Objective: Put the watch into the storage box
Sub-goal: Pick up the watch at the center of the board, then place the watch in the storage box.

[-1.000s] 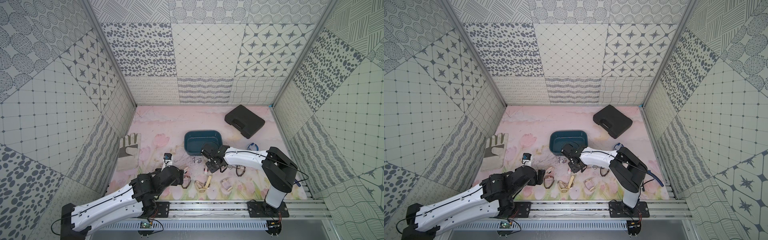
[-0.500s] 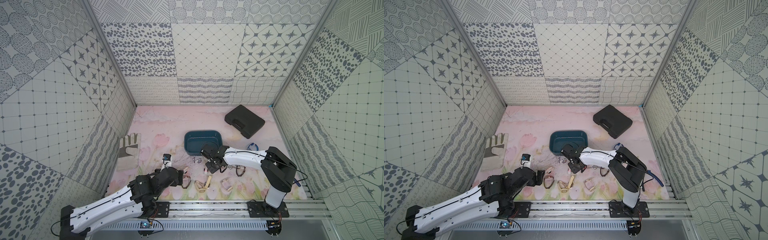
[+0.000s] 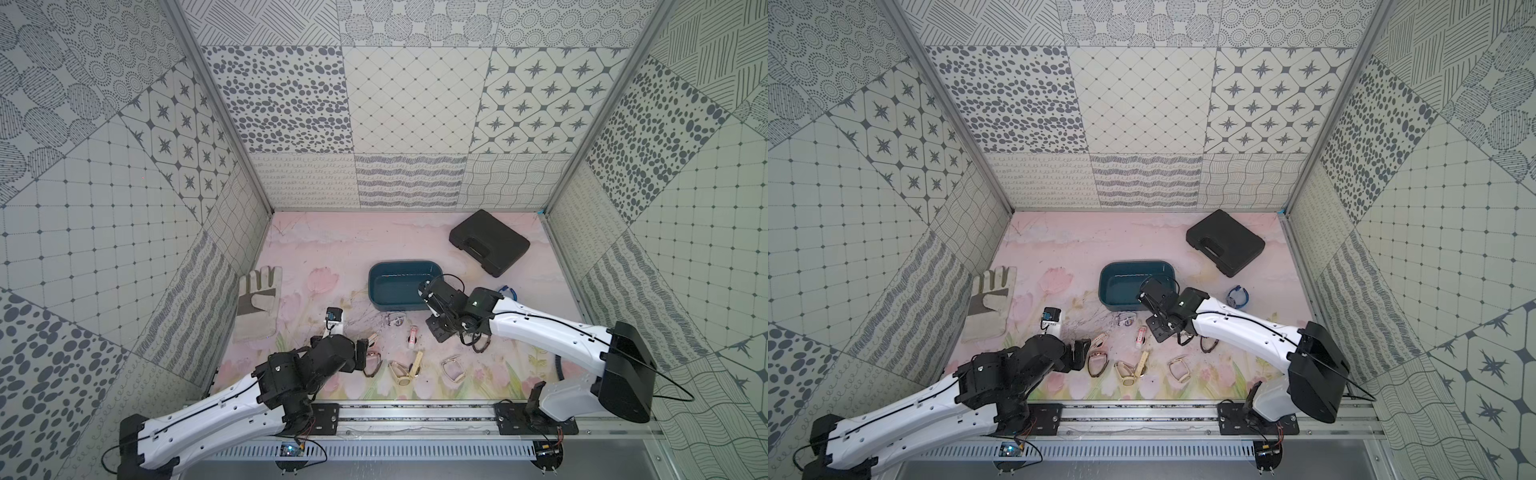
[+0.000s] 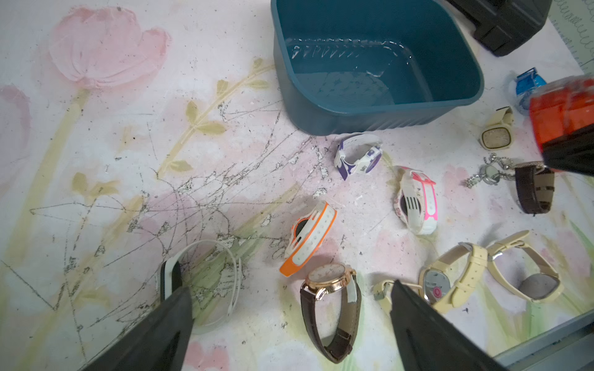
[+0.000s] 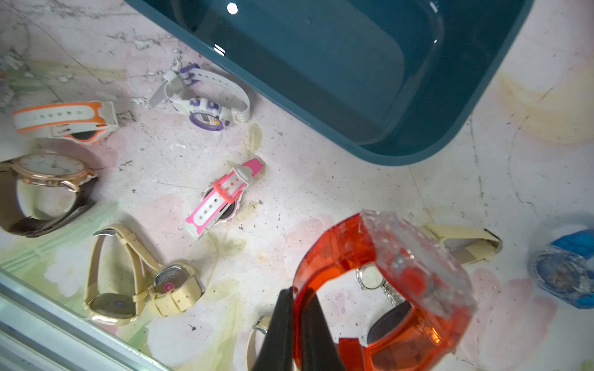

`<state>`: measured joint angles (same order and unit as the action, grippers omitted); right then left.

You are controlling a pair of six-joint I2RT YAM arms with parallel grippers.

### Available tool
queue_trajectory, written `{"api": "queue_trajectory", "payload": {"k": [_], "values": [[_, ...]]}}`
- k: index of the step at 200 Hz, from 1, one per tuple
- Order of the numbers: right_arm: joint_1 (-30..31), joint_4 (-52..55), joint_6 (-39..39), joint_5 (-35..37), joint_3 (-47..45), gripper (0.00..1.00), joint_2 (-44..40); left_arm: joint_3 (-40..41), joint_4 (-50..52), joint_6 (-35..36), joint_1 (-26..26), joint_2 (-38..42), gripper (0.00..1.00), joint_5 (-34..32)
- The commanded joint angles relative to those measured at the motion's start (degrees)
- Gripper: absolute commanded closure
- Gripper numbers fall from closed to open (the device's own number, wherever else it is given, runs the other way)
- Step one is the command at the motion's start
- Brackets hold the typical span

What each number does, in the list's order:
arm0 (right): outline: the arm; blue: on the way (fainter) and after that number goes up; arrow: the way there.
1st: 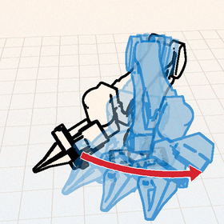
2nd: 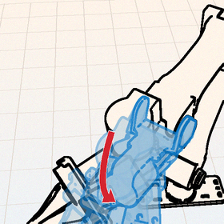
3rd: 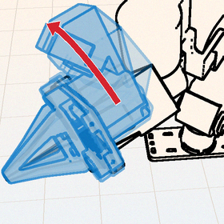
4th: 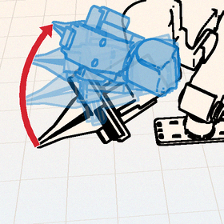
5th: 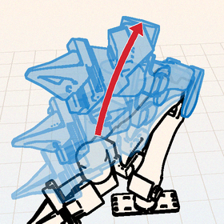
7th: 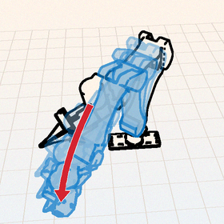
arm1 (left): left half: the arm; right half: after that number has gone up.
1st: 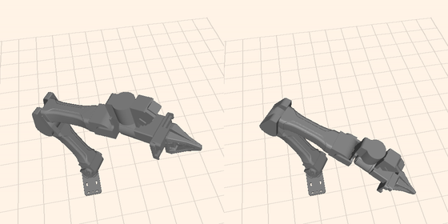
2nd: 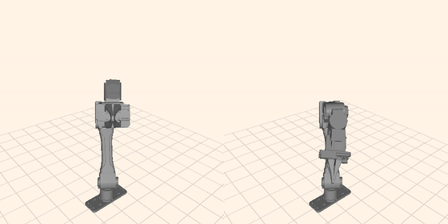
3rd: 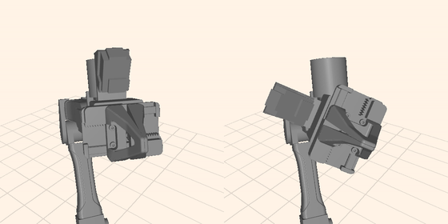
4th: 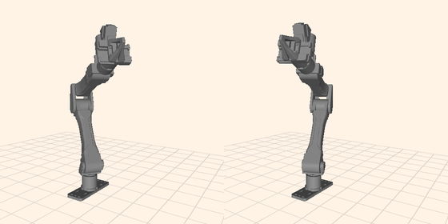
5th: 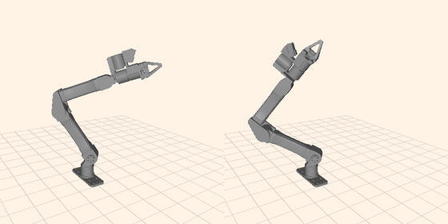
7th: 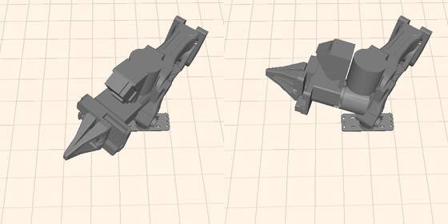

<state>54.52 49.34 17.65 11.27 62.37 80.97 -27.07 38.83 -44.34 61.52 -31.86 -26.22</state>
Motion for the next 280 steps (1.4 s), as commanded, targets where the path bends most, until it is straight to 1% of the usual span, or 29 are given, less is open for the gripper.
{"api": "queue_trajectory", "payload": {"k": [1, 27, 44, 58, 78, 110, 125, 144, 156, 176, 207, 246, 280], "values": [[-1.04, 2.85, -0.09, 0.59, 3.33, 1.0, -1.49, 0.07, -5.23, 3.85, 0.19, -0.5, 0.01, -1.43], [-3.25, 2.68, -2.29, -3.0, 8.15, 1.0, 2.01, -2.34, -4.92, 4.05, -0.1, -1.67, 0.01, -2.7], [-3.93, 3.73, -4.25, -3.8, 12.72, 1.0, 6.56, -5.53, -3.62, 4.59, -2.0, -3.75, 0.01, -1.11], [-4.4, 4.54, -5.66, -5.11, 16.68, 1.0, 10.07, -7.78, -4.1, 5.44, -5.1, -5.71, 0.01, 4.31], [-5.34, 6.77, -7.97, -6.3, 23.42, 1.0, 15.85, -9.61, -7.4, 8.01, -11.36, -9.05, 0.01, 15.13], [-8.68, 7.94, -10.39, -9.86, 30.9, 1.0, 23.73, -12.5, -11.97, 8.34, -21.85, -16.58, 0.01, 23.67], [-10.29, 7.99, -11.07, -12.09, 33.52, 1.0, 26.89, -13.05, -15.15, 7.53, -24.49, -20.3, 0.01, 25.55], [-11.37, 9.02, -11.8, -14.3, 36.44, 1.0, 30.65, -13.88, -17.1, 7.65, -25.21, -23.41, 0.01, 26.18], [-11.83, 9.54, -12.27, -13.77, 37.24, 1.0, 32.41, -14.28, -17.52, 7.86, -25.22, -24.71, 0.01, 26.56], [-13.83, 9.6, -12.7, -13.85, 37.83, 1.0, 34.26, -13.92, -18.04, 7.96, -25.86, -24.79, 0.01, 25.69], [-16.55, 8.08, -13.39, -15.39, 37.59, 1.0, 35.68, -13.54, -19.19, 8.22, -27.76, -24.88, 0.01, 27.69], [-17.34, 8.58, -14.41, -16.19, 39.26, 1.0, 38.84, -13.38, -20.52, 8.72, -28.12, -26.9, 0.01, 28.32], [-17.51, 7.21, -14.05, -16.53, 38.95, 1.0, 41.0, -12.65, -22.39, 8.44, -28.59, -27.35, 0.01, 29.47]]}}
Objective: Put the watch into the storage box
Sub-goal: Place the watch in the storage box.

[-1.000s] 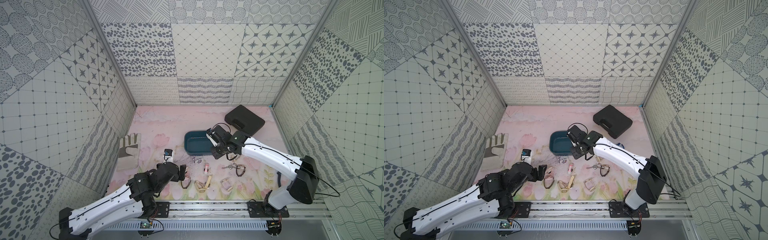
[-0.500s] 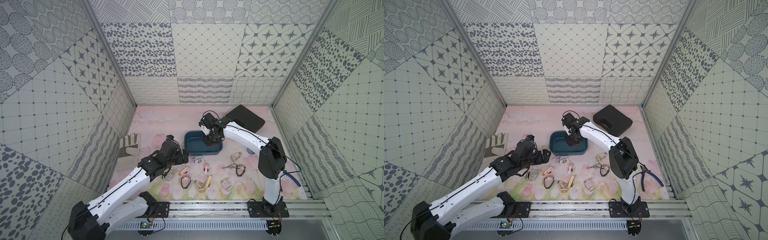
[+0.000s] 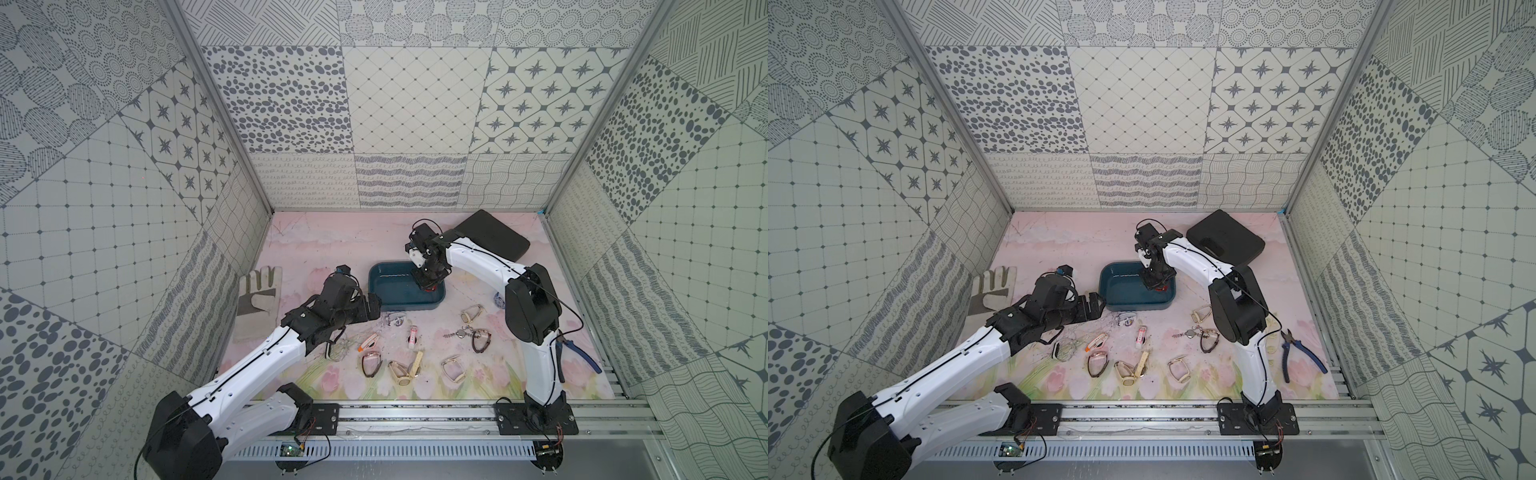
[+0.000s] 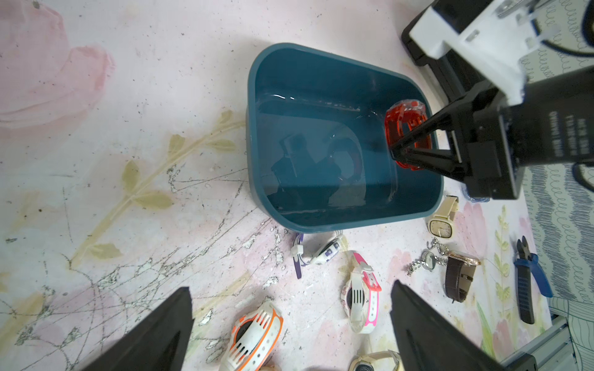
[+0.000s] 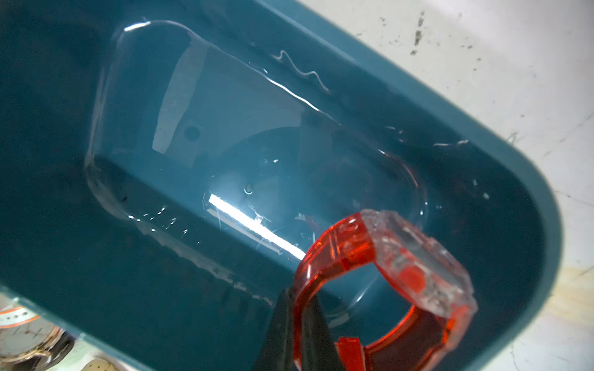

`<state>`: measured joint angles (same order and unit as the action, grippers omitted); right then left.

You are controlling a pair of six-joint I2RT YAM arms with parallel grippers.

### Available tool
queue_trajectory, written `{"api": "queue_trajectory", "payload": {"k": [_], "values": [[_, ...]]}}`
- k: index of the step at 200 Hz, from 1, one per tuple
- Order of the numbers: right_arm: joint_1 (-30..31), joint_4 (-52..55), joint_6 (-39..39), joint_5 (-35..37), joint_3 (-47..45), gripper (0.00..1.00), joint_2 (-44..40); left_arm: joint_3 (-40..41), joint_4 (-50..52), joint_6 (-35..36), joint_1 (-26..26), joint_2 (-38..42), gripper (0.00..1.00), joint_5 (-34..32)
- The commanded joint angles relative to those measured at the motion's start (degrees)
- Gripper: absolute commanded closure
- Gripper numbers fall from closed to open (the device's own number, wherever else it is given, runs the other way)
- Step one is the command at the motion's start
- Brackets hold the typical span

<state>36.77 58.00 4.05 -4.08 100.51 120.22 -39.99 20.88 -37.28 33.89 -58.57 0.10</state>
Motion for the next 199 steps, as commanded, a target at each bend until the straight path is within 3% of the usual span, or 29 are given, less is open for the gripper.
{"api": "queue_trajectory", "payload": {"k": [1, 69, 82, 140, 175, 199], "values": [[0.28, -1.51, -0.41, -1.19, 0.77, 1.0, 1.85, 0.22, -4.4, 1.44, -0.94, -0.61, 0.01, 3.15], [0.25, -3.63, 0.16, -0.19, -2.25, 0.94, 3.43, 0.96, -3.75, 1.79, -1.28, 0.22, 0.01, 2.65], [0.24, -4.04, 0.21, -0.3, -2.67, 0.86, 3.43, 1.22, -4.03, 1.77, -1.38, 0.28, 0.01, 2.82], [0.31, -3.44, 0.39, -1.01, -2.79, 0.7, 3.76, 1.49, -4.89, 1.8, -1.72, -0.75, 0.01, 3.8], [0.38, -5.09, 1.4, -2.07, -3.72, 0.51, -1.03, 0.88, -4.22, 2.07, -1.81, -0.13, 0.01, 3.34], [0.61, -6.41, 2.6, -2.71, -4.76, 0.46, -5.78, 1.5, -4.98, 2.71, -1.85, 0.47, 0.01, 3.76]]}}
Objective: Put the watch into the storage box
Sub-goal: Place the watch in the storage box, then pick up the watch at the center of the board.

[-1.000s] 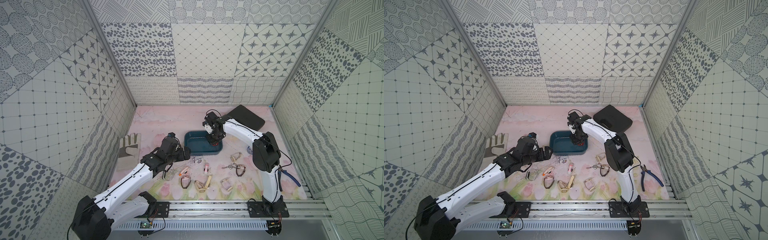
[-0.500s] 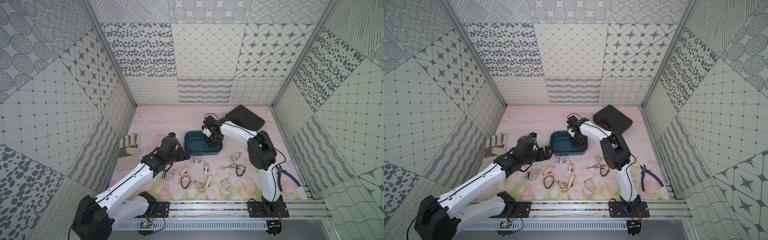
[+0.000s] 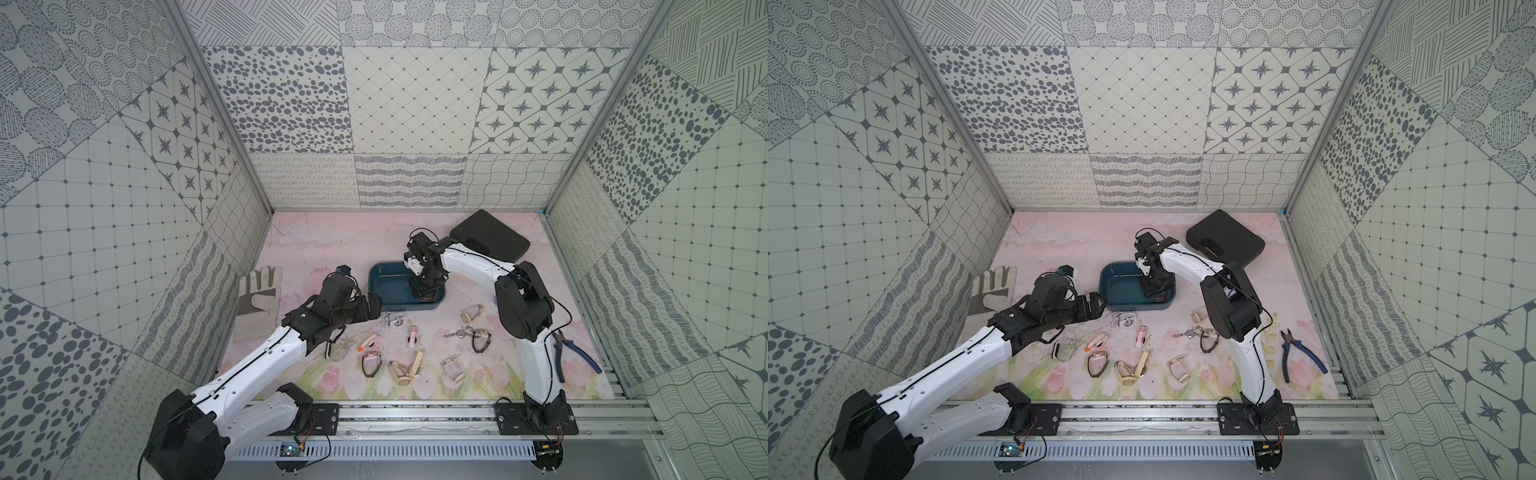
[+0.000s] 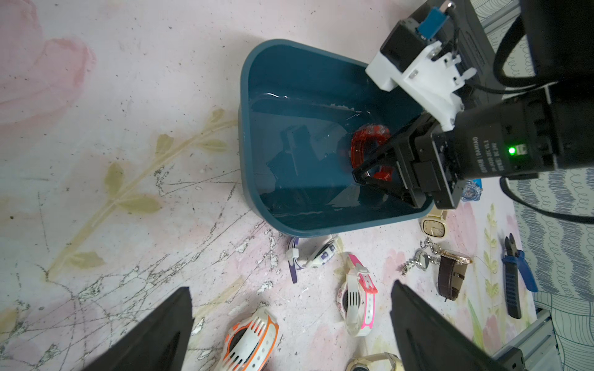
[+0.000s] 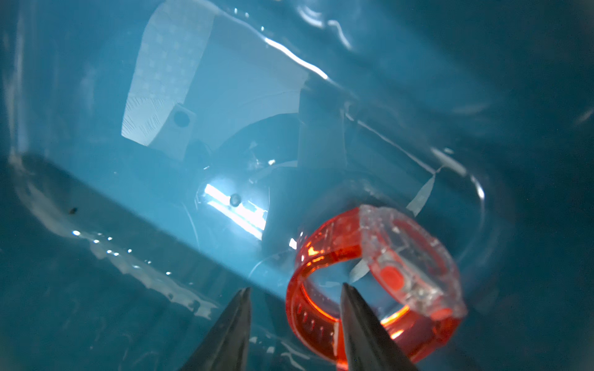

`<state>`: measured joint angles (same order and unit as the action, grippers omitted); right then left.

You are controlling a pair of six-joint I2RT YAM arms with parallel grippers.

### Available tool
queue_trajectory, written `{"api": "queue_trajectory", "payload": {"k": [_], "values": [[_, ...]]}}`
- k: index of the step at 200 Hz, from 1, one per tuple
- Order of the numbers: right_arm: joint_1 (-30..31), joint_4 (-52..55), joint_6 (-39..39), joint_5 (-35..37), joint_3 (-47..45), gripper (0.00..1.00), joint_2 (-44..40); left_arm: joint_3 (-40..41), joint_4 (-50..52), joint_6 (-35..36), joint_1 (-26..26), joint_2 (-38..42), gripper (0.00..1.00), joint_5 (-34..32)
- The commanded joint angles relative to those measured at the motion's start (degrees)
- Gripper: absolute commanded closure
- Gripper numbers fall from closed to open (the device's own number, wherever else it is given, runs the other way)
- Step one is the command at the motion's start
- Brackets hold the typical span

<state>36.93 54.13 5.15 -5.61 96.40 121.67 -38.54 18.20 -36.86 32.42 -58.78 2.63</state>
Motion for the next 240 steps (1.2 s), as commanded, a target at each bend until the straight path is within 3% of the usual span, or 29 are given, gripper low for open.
{"api": "queue_trajectory", "payload": {"k": [1, 52, 104, 121, 144, 185, 240], "values": [[0.48, -2.63, 1.56, -1.17, -0.71, 0.46, -7.45, 0.14, -2.29, 2.35, -0.37, 0.69, 0.01, 1.23], [2.54, -5.43, 5.84, 1.12, -9.3, 0.42, -20.54, 1.92, -2.11, 2.7, -0.39, 1.73, 0.01, 2.92], [6.75, -8.31, 16.84, 2.17, -27.44, 0.42, -35.88, 4.63, -1.65, 1.3, -0.32, 2.84, 0.01, 5.86], [6.98, -5.45, 19.64, 5.72, -33.02, 0.44, -39.33, 5.83, -2.12, 0.92, -0.26, 3.3, 0.01, 5.96], [9.68, -0.34, 22.82, 7.72, -36.44, 0.48, -40.84, 6.66, -2.54, 0.96, -0.25, 3.24, 0.01, 6.56], [22.36, 4.23, 29.87, 10.7, -37.18, 0.5, -38.54, 8.58, -4.0, 0.71, -0.17, 4.02, 0.01, 6.49], [25.11, 0.64, 32.56, 11.22, -40.94, 0.6, -34.42, 9.06, -4.3, 0.81, -0.18, 3.93, 0.01, 6.54]]}}
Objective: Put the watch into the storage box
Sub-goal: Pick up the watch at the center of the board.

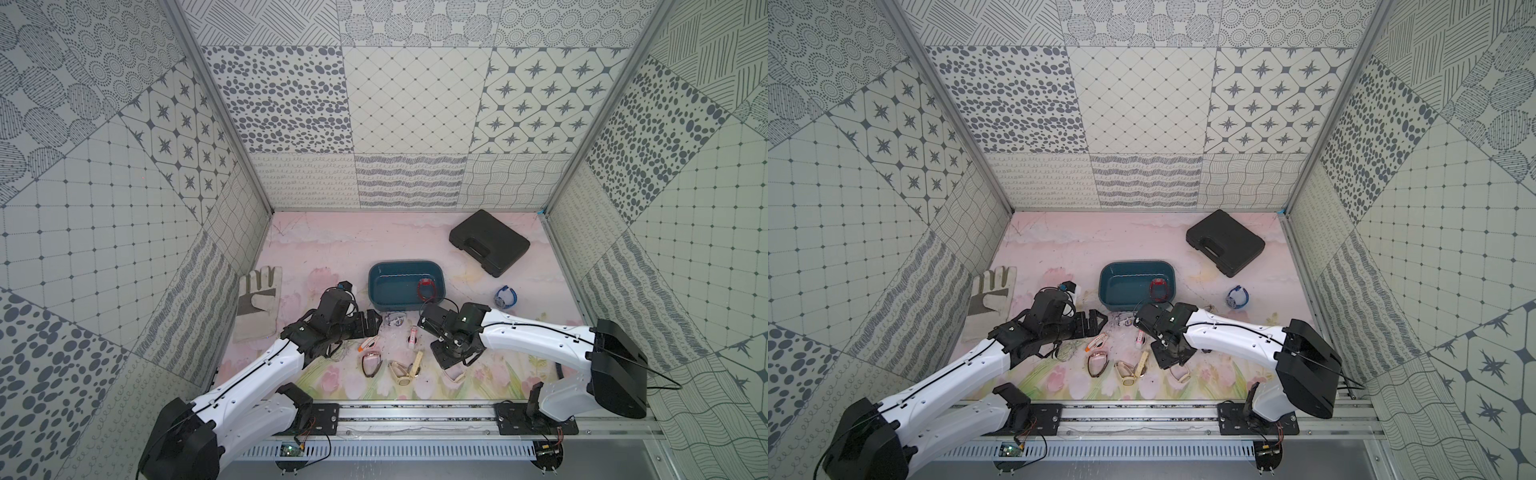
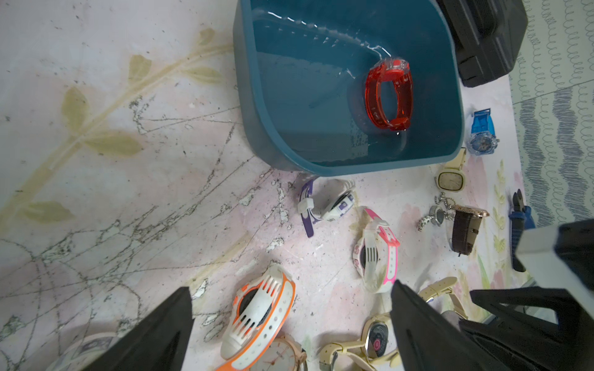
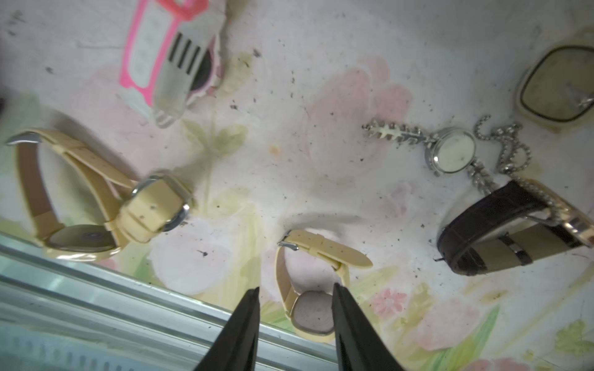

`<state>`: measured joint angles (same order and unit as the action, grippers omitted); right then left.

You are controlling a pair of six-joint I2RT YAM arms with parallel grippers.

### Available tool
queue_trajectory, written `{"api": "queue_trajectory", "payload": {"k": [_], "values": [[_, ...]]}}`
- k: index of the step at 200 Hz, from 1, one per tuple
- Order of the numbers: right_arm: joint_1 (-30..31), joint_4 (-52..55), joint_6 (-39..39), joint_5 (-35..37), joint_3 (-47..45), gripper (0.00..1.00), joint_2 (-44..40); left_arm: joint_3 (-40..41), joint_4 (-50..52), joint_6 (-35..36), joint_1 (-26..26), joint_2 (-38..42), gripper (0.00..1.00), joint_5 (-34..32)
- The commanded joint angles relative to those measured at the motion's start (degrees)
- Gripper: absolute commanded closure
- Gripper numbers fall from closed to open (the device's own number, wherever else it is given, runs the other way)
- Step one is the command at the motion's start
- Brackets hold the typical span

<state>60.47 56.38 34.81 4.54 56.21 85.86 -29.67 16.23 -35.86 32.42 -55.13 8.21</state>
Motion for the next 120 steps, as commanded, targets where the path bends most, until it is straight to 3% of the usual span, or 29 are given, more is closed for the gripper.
{"api": "queue_trajectory", "payload": {"k": [1, 92, 120], "values": [[1.66, -1.79, 2.99, 1.04, -0.83, 0.6, 1.44, 0.25, -2.34, -0.23, -0.17, 0.33, 0.01, 0.95], [7.34, -6.58, 8.51, 1.37, -4.08, 0.59, 1.13, 0.78, 0.38, -1.53, 0.08, 1.65, 0.06, 1.22], [7.39, -7.3, 9.09, 1.92, -5.58, 0.59, -0.57, -1.47, 9.04, -2.48, 4.13, 0.82, 0.07, -6.86]]}}
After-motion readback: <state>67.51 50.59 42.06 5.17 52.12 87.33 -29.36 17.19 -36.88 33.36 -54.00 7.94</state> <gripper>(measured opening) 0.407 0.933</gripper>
